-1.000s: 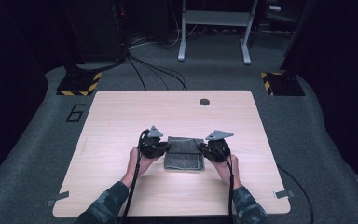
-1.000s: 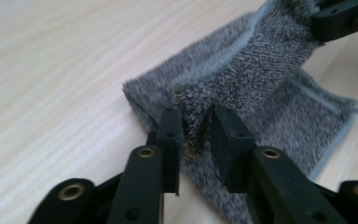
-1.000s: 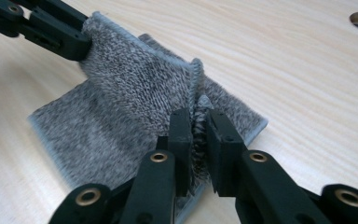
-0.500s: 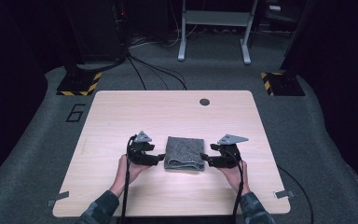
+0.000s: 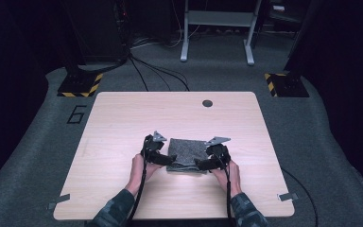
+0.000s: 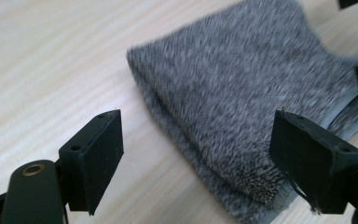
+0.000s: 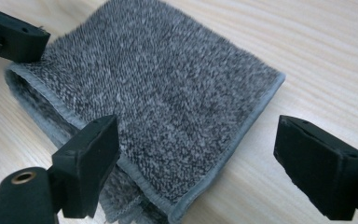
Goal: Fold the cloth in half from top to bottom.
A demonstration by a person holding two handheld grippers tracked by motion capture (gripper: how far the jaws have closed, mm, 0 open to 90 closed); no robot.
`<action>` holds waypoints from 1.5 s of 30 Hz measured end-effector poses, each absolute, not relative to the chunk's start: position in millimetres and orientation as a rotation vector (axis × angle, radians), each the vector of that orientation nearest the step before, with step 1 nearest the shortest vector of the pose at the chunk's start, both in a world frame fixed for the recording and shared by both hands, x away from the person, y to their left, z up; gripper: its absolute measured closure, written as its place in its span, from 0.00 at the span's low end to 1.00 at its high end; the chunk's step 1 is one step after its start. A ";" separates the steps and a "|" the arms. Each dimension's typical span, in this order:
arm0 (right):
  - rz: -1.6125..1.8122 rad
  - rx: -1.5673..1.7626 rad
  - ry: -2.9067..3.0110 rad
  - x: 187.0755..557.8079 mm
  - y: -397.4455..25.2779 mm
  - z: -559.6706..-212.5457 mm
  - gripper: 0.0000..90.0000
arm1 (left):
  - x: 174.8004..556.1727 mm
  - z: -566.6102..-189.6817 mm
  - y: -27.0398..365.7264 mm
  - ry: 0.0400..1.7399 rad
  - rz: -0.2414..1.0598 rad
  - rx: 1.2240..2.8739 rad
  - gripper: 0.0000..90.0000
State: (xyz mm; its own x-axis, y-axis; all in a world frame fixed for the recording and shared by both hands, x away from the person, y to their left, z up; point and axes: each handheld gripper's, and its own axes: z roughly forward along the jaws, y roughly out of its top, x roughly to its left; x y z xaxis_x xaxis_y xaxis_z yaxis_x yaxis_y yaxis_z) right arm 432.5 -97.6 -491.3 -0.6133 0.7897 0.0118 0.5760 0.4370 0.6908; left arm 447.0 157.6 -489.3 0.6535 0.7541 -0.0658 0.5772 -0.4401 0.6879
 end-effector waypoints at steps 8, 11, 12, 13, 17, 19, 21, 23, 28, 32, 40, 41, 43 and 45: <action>0.892 1.179 2.419 429.7 -99.3 -510.4 0.15 | 432.6 -509.7 160.0 1.042 0.358 2.235 0.20; 0.892 1.137 2.435 429.6 -100.5 -514.5 0.15 | 429.0 -512.6 159.5 1.034 0.377 2.238 0.20; 0.907 1.147 2.434 429.3 -100.7 -515.7 0.15 | 428.4 -513.5 160.0 1.033 0.386 2.235 0.20; 0.906 1.127 2.444 430.6 -102.6 -516.6 0.15 | 428.1 -514.3 160.6 1.030 0.390 2.233 0.20; 0.952 1.119 2.439 431.8 -105.5 -520.7 0.13 | 424.4 -517.7 163.0 1.062 0.396 2.204 0.20; 0.961 1.109 2.442 432.7 -106.5 -521.5 0.12 | 421.8 -518.8 162.2 1.077 0.412 2.184 0.20; 0.965 1.095 2.448 434.0 -107.4 -522.1 0.10 | 421.0 -518.8 162.7 1.086 0.408 2.185 0.20; 0.972 1.093 2.445 435.2 -107.2 -522.7 0.09 | 420.8 -518.9 163.1 1.085 0.407 2.183 0.20; 0.999 1.076 2.466 436.7 -111.3 -521.8 0.05 | 418.9 -513.8 165.8 1.082 0.447 2.162 0.15; 1.053 1.101 2.448 434.2 -118.5 -516.1 0.01 | 414.7 -503.4 176.4 1.092 0.482 2.118 0.12; 1.130 1.174 2.357 419.4 -150.3 -492.9 0.00 | 398.0 -488.4 208.8 1.138 0.487 2.035 0.07; 1.128 1.178 2.344 417.4 -154.7 -491.7 0.00 | 395.4 -487.6 213.3 1.145 0.496 2.027 0.07; 1.131 1.191 2.324 412.5 -163.2 -490.3 0.00 | 390.5 -487.1 222.9 1.157 0.516 2.023 0.06; 1.118 1.210 2.300 406.2 -171.5 -490.2 0.00 | 385.1 -487.8 233.1 1.170 0.528 2.033 0.08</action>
